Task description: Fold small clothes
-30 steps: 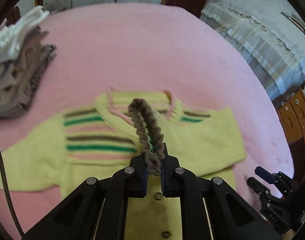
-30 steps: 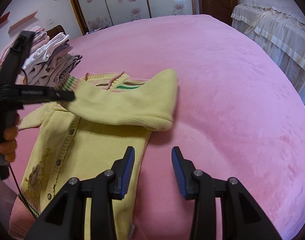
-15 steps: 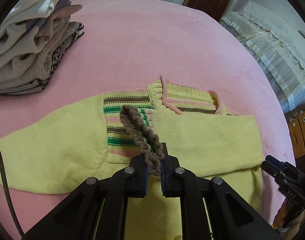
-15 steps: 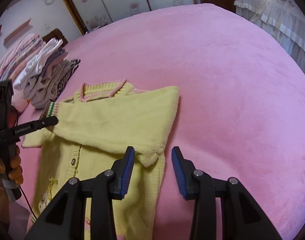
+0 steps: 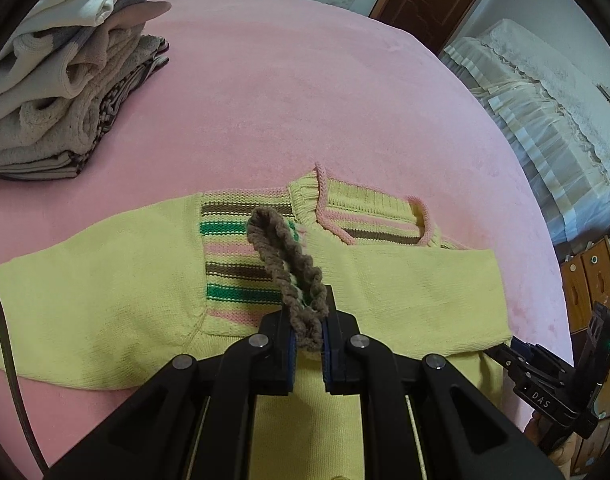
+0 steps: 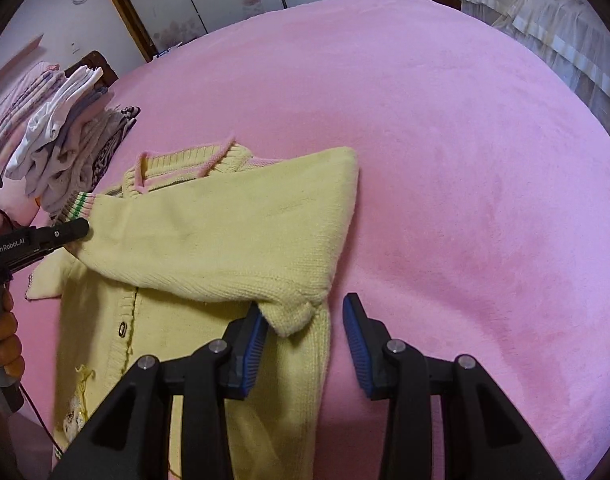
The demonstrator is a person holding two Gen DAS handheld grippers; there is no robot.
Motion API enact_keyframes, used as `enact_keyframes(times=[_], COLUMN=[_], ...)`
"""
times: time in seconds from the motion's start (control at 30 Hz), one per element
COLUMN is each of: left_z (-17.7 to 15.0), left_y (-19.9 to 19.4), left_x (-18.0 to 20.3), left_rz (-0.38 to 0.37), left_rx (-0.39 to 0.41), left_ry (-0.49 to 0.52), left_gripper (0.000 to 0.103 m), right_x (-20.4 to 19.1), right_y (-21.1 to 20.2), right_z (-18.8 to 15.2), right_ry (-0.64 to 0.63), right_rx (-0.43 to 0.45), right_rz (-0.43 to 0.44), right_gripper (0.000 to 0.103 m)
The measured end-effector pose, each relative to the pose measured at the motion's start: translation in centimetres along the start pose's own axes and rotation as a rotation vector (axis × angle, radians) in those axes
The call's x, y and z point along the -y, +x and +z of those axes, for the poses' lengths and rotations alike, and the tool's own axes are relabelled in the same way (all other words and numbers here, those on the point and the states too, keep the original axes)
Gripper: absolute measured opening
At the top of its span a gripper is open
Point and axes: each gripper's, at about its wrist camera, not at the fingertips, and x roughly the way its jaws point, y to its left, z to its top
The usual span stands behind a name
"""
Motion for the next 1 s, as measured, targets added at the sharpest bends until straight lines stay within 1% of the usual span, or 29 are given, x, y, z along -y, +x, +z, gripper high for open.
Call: enact_keyframes(times=[0.1,0.13,0.23,0.4,0.5,0.63,0.7,0.73,0.77,0.8,0.83,0.87,0.93,0.97,1.0], left_z=[0.0,0.0,-0.1,-1.1,-1.5,-1.7,-1.7,-1.7,-1.5,-1.5,-1.4,-1.4,-1.5,-1.5,-1.4], left_y=[-0.1,-0.1,0.7,2.6,3.1,3.0,3.0,2.9,2.8,2.5,2.0,1.5,0.2,-0.5,-0.9], left_x=[0.0,-0.2,-0.7,-1.0,-1.3,-1.3,-1.3,-1.4,-1.4,-1.4,-1.3,-1.2,-0.8,-0.8,-0.6], left_rz=[0.004,0.011,0.023,0.060,0.054,0.054,0.053,0.048,0.038,0.020,0.005,0.003,0.053,0.071,0.071], left_rx=[0.007,0.008,-0.011,-0.043,-0.043,-0.034,-0.037,-0.039,-0.043,-0.053,-0.053,-0.045,-0.006,0.020,0.029], left_ry=[0.000,-0.002,-0.017,-0.005,-0.016,0.001,0.013,0.016,0.021,0.028,0.038,0.045,0.075,0.093,0.096], left_gripper=[0.007,0.007,0.007,0.007,0.007,0.008,0.011,0.017,0.029,0.038,0.055,0.069,0.083,0.083,0.083], right_x=[-0.4,-0.4,-0.1,0.1,0.2,-0.3,-0.7,-0.8,-0.8,-0.8,-0.9,-0.9,-0.9,-0.8,-0.6], right_y=[-0.2,-0.2,0.3,0.4,0.7,0.5,0.7,0.5,0.2,-0.4,-1.0,-1.8,-3.6,-4.1,-4.7], right_z=[0.0,0.0,0.1,-0.1,-0.4,-0.8,-0.7,-0.5,-0.5,-0.3,-0.2,-0.1,0.4,0.7,1.2], right_ry=[-0.015,-0.015,-0.005,0.004,0.011,-0.019,-0.039,-0.047,-0.050,-0.062,-0.071,-0.082,-0.103,-0.106,-0.100], right_rx=[0.021,0.030,0.012,0.004,-0.003,0.003,-0.003,-0.014,-0.019,-0.022,-0.017,-0.007,0.030,0.045,0.066], right_rz=[-0.002,-0.017,-0.035,-0.039,-0.040,-0.068,-0.074,-0.069,-0.061,-0.045,-0.031,-0.012,-0.002,-0.007,-0.009], right_gripper=[0.037,0.026,0.021,0.021,0.021,0.020,0.021,0.023,0.023,0.025,0.030,0.034,0.049,0.051,0.055])
